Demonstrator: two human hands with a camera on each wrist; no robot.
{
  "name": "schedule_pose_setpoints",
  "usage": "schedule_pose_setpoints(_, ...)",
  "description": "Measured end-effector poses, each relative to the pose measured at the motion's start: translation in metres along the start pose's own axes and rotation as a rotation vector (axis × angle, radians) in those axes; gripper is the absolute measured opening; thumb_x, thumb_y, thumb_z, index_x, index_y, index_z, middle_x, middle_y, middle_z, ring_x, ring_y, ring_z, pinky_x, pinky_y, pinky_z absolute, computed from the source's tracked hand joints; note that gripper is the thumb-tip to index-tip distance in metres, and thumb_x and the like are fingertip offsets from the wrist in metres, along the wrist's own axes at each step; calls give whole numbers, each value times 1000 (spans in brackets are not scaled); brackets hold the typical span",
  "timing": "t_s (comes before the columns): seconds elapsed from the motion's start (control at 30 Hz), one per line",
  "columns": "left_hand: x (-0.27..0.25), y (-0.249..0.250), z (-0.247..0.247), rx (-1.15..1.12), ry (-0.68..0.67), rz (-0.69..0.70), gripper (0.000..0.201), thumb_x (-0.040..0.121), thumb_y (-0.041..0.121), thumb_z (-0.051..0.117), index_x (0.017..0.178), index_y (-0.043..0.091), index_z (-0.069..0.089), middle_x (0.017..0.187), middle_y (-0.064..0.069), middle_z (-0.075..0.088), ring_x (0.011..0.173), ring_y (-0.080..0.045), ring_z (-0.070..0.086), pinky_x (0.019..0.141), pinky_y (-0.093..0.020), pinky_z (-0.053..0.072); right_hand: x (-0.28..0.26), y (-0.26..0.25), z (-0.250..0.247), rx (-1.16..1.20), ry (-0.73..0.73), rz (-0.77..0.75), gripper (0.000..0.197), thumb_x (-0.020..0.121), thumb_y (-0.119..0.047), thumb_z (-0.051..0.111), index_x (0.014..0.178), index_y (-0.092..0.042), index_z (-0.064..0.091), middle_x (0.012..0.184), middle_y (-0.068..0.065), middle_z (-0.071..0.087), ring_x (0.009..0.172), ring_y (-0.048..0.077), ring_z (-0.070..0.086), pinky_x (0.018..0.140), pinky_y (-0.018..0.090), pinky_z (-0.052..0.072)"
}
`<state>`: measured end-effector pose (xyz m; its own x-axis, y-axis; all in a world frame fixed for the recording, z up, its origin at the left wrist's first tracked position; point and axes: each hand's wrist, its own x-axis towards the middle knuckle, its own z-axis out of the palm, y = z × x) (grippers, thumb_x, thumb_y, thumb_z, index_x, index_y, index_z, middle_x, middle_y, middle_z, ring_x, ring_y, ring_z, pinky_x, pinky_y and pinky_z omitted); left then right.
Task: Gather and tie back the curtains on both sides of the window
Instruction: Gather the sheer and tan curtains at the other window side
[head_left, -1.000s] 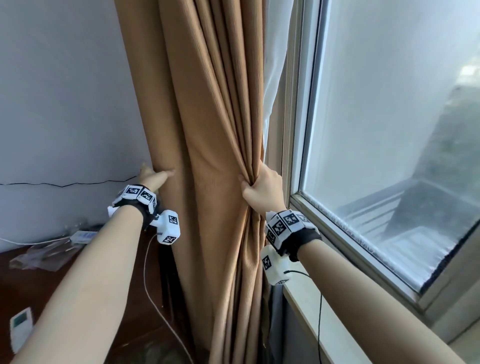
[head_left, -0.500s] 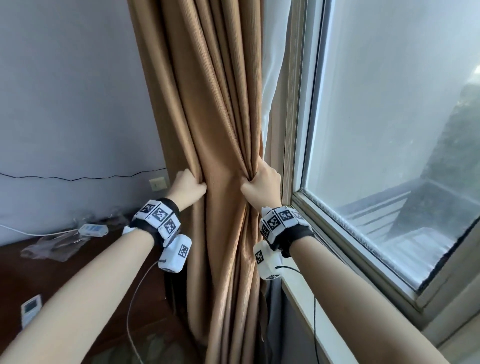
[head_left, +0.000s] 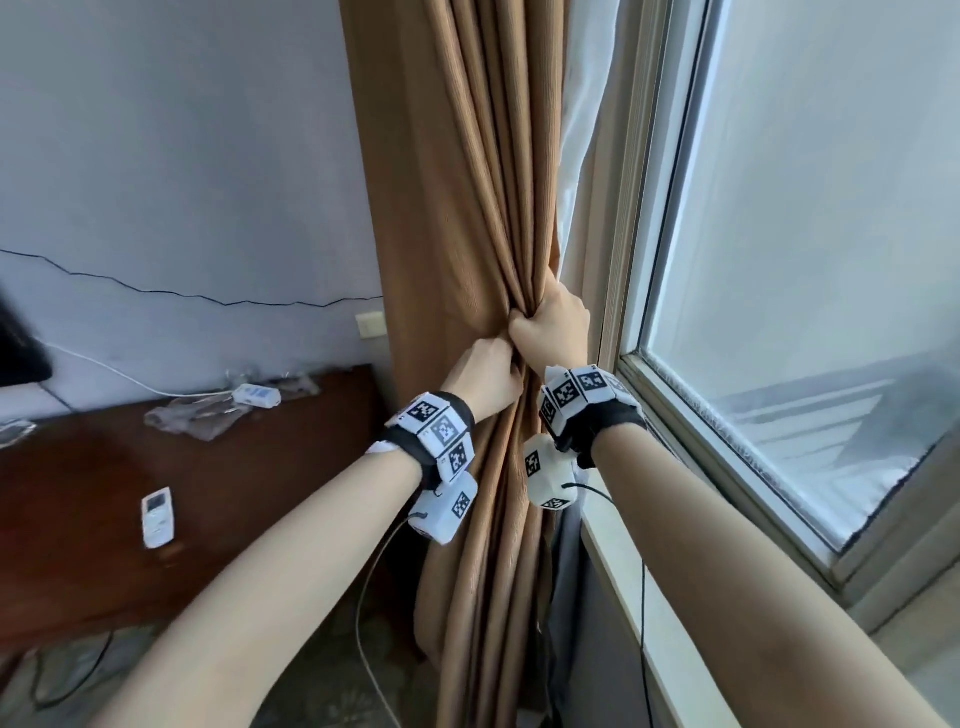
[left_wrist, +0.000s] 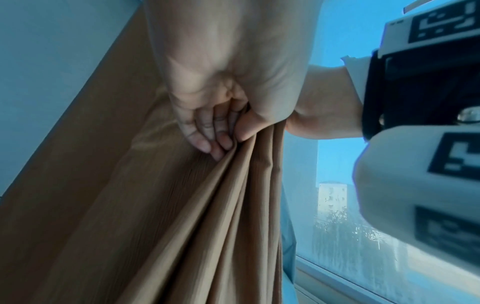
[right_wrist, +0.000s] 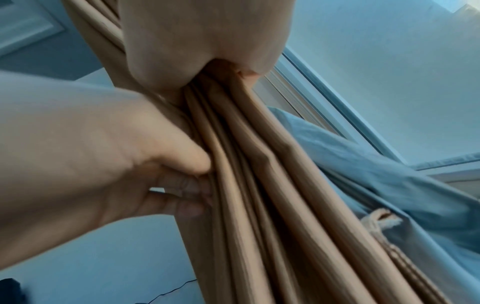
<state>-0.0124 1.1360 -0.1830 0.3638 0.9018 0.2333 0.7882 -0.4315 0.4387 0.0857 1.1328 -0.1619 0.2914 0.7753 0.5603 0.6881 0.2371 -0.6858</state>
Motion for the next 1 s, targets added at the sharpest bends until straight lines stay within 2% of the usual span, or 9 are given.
schedule_pose_setpoints(0.1,-4,2,4,5,-5,20,28,89,7,42,112,4,57,105,-21,65,98,-40,61,81,-40,51,-2,2,-9,29,-34,2,16,75,-19,54,90,-15,51,78,9,62,77,32,59,70,34,44)
schedule_pose_setpoints(0.23,3,-2,8,-38,-83,39,41,86,7,45,127,10,48,117,-14,61,108,-31,59,90,-37,49,-3,-3,-15,109,-81,48,41,87,-57,57,107,-22,61,95,-4,68,92,19,60,85,33,45)
schedule_pose_setpoints(0.37,8,-20,0,-73,-222,63,55,87,13,58,139,13,40,132,-9,54,125,-26,49,100,-27,38,-2,5,-14,-79,-81,0,28,79,-28,65,102,-15,55,88,6,67,86,32,62,79,38,46)
schedule_pose_setpoints(0.47,28,-55,-21,-192,-299,-4,25,81,9,63,98,25,71,99,2,70,106,-21,63,99,-32,47,-2,8,-15,-114,-82,6,20,77,-16,60,94,-15,50,85,12,66,85,38,60,78,39,44)
schedule_pose_setpoints(0.57,54,-105,-35,-249,-87,-166,43,76,-2,49,61,30,72,83,3,73,96,-21,67,96,-38,51,-3,7,-12,-122,-52,2,20,76,-16,60,90,-17,45,84,11,65,84,38,59,75,38,43)
schedule_pose_setpoints(0.67,74,-141,-39,-307,133,-337,37,82,-5,40,89,16,69,106,-8,67,106,-25,59,87,-25,47,-5,8,-6,-128,-12,-2,22,76,-17,60,96,-12,52,84,11,65,83,37,59,74,39,43)
schedule_pose_setpoints(0.77,95,-170,-38,-366,158,-462,40,86,0,49,125,7,55,113,-7,58,106,-21,55,86,-22,40,-4,9,-1,-121,24,-8,22,77,-18,63,95,-11,54,85,10,64,83,35,58,74,37,42)
schedule_pose_setpoints(0.9,134,-223,-17,-390,132,-513,54,69,16,62,122,11,56,119,-5,61,109,-25,60,95,-34,48,-1,14,6,-133,40,-17,21,77,-18,66,90,-11,52,81,8,61,79,31,57,67,32,33)
schedule_pose_setpoints(1.0,144,-227,-14,-395,134,-554,49,80,10,62,127,7,48,121,-5,56,111,-24,55,90,-34,45,1,19,10,-127,54,-20,21,76,-18,67,90,-14,52,79,6,60,76,28,56,67,30,33)
